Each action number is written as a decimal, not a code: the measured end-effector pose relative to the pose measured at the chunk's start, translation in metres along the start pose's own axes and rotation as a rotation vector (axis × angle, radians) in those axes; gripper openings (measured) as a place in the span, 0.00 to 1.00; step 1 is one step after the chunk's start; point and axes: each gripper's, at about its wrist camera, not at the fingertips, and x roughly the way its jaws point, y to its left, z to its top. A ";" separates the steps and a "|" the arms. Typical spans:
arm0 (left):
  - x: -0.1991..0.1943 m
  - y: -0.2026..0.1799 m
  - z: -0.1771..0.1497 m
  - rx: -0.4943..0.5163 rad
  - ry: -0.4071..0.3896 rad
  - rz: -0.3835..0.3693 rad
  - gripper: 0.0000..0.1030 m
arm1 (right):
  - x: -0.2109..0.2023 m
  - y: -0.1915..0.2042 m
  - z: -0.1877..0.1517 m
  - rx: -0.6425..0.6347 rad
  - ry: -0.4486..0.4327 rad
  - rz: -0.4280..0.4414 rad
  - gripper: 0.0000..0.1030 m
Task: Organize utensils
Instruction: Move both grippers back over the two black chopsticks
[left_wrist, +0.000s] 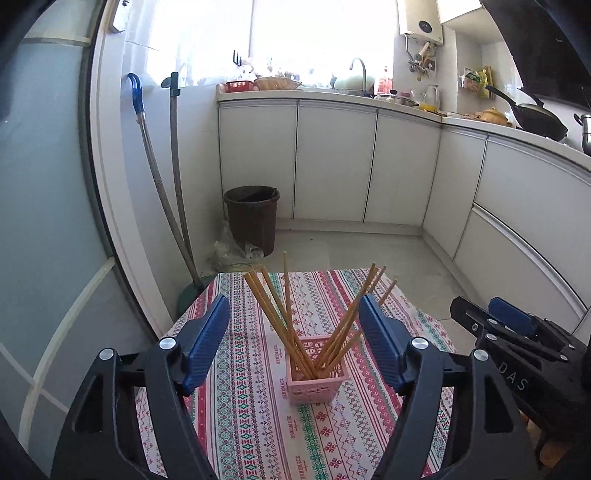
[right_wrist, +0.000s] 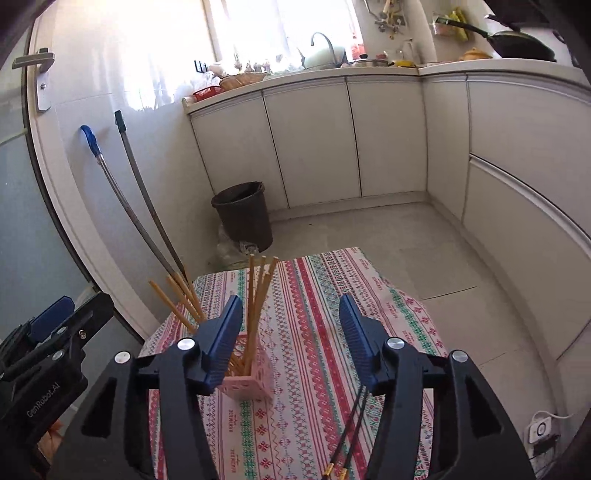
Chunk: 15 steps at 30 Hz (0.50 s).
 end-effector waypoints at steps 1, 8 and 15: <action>0.001 -0.003 -0.003 0.006 0.006 -0.001 0.69 | -0.002 -0.004 -0.004 -0.003 0.003 -0.019 0.62; 0.009 -0.024 -0.021 0.035 0.048 -0.021 0.73 | -0.011 -0.028 -0.018 0.008 0.009 -0.119 0.79; 0.008 -0.035 -0.032 0.054 0.055 -0.023 0.81 | -0.013 -0.049 -0.031 0.031 0.049 -0.174 0.86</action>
